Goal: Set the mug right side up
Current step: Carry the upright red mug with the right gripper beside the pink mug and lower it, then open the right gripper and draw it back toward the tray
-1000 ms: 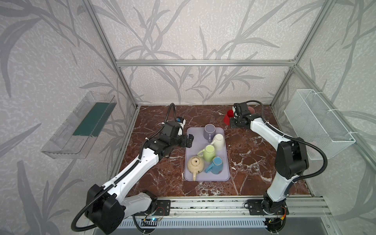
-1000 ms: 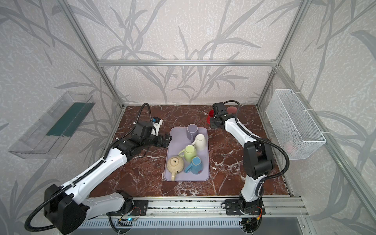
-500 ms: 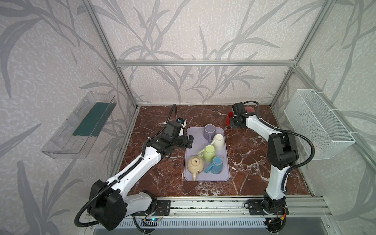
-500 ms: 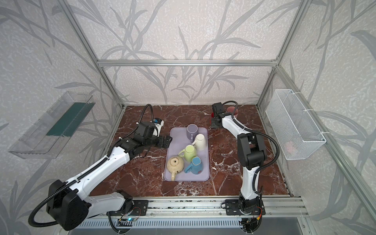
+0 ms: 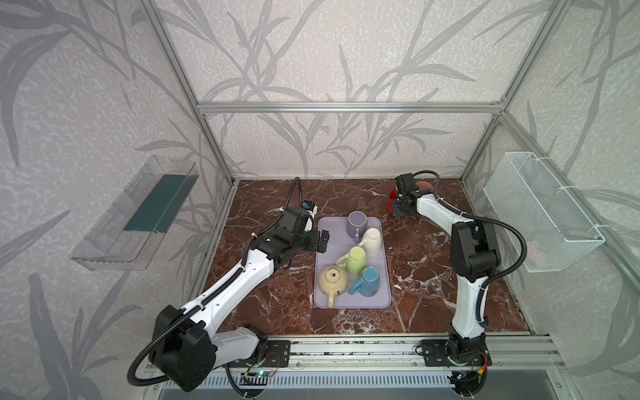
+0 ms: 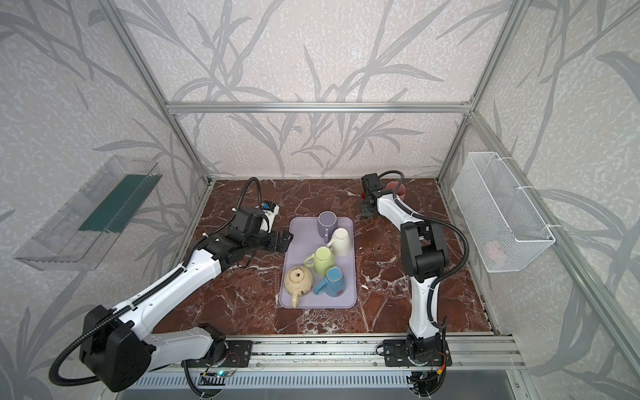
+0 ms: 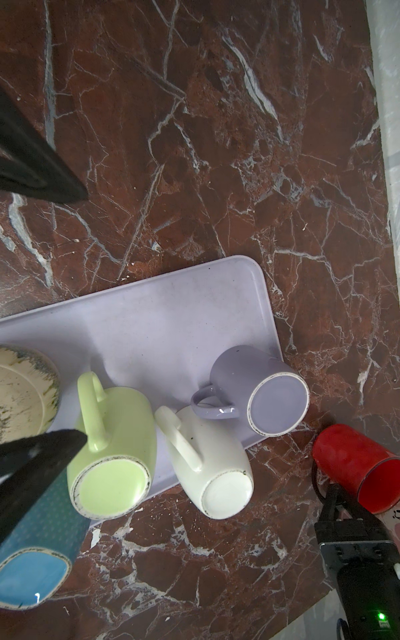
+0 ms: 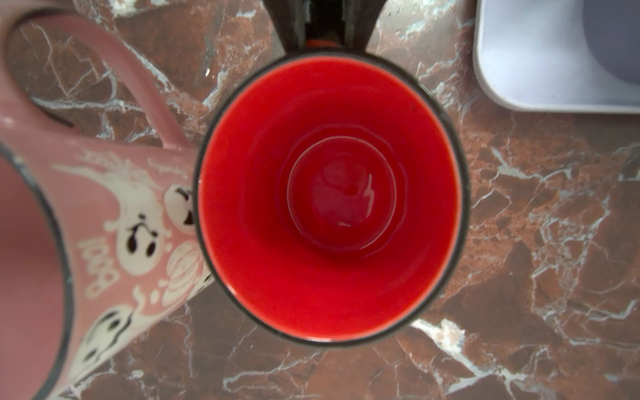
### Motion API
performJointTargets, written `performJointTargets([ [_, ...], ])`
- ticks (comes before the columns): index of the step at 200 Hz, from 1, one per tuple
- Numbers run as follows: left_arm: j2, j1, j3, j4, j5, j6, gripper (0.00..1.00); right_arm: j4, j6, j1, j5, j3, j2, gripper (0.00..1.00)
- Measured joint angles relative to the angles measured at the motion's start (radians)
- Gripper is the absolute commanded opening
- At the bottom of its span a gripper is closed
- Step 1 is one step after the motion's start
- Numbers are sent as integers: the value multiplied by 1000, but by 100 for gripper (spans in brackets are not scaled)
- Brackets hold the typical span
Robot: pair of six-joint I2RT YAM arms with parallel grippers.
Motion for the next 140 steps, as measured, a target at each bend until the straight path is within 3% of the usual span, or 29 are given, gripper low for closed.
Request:
performJointTargets([
  [63,0,0,0,3,3,0,99,1,0,-9,23,14,28,0],
  [121,2,0,0,3,2,0,99,8,1,-10,33,14,28,32],
  [140,2,0,0,3,3,0,99,15,2,-10,33,14,28,38],
])
